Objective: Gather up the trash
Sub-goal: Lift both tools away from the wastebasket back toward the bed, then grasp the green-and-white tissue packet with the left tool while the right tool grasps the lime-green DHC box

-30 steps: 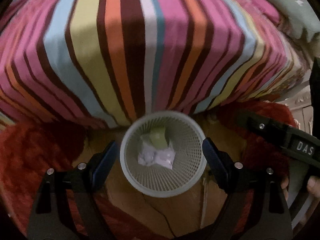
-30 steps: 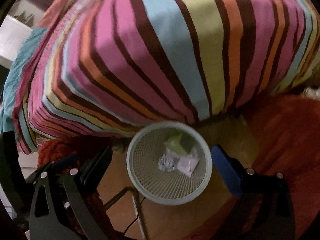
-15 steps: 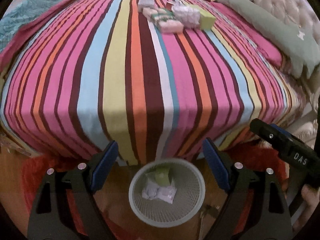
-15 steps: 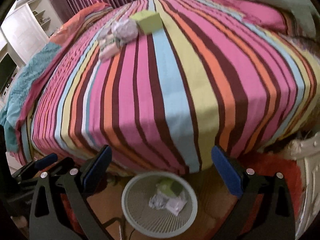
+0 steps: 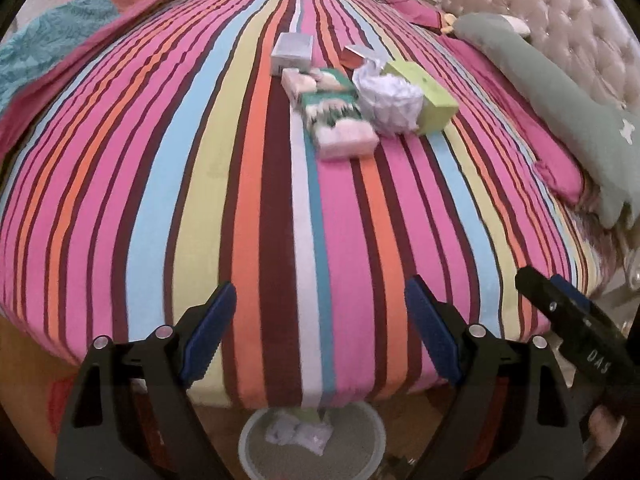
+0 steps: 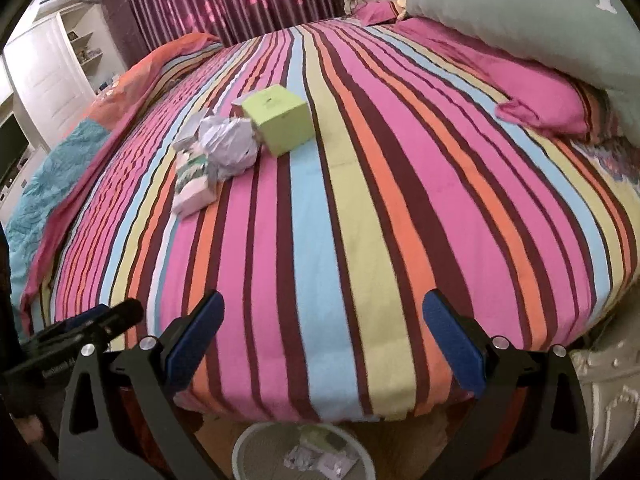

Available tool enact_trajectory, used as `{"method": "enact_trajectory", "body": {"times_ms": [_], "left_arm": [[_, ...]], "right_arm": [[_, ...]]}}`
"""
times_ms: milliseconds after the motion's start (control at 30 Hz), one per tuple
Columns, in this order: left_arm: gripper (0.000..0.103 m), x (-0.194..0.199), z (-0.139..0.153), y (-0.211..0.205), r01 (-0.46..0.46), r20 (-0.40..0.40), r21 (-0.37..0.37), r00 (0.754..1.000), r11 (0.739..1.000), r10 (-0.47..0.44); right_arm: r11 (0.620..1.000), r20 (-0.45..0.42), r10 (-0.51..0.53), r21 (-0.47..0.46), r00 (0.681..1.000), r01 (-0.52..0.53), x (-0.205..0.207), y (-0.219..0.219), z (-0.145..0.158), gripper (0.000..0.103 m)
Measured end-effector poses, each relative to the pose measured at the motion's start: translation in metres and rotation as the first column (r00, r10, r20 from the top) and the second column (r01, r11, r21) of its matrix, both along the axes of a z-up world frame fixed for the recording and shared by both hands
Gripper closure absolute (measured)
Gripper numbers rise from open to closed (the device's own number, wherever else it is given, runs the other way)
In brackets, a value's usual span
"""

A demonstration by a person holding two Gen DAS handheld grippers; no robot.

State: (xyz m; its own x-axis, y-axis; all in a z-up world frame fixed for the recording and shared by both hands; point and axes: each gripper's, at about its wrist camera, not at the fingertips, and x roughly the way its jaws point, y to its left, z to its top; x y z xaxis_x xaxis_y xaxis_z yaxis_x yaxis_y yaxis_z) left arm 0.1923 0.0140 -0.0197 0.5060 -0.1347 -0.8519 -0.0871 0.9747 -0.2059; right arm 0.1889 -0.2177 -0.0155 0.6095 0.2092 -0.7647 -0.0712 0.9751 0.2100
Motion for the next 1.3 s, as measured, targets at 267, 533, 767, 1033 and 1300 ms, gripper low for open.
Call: {"method": "enact_trajectory", "body": {"times_ms": [267, 533, 767, 1033, 1300], "left_arm": [[0.019, 0.043, -0.002, -0.005, -0.024, -0.012, 0.001, 1.0, 1.0, 0.024], [0.019, 0.074, -0.005, -0.014, -0.034, -0.018, 0.002, 0.999, 0.999, 0.035], [0.019, 0.091, -0.01, -0.02, -0.043, -0.029, 0.005, 0.999, 0.999, 0.043], [0.019, 0.111, -0.02, -0.015, -0.085, -0.052, 0.002, 0.995, 0.996, 0.085], [0.019, 0.13, -0.024, -0.008, -0.115, -0.058, 0.004, 0.992, 0.993, 0.115]], "right_arm": [[1.0, 0.01, 0.021, -0.02, 1.0, -0.02, 0.032, -0.001, 0.0, 0.008], [0.996, 0.034, 0.058, -0.062, 0.998, -0.056, 0.06, 0.003, 0.003, 0.008], [0.992, 0.043, 0.099, -0.086, 0.994, -0.095, 0.082, 0.008, 0.002, 0.008], [0.981, 0.049, 0.154, -0.123, 0.987, -0.147, 0.108, 0.02, -0.002, 0.008], [0.969, 0.057, 0.196, -0.162, 0.979, -0.185, 0.135, 0.029, -0.003, 0.008]]}}
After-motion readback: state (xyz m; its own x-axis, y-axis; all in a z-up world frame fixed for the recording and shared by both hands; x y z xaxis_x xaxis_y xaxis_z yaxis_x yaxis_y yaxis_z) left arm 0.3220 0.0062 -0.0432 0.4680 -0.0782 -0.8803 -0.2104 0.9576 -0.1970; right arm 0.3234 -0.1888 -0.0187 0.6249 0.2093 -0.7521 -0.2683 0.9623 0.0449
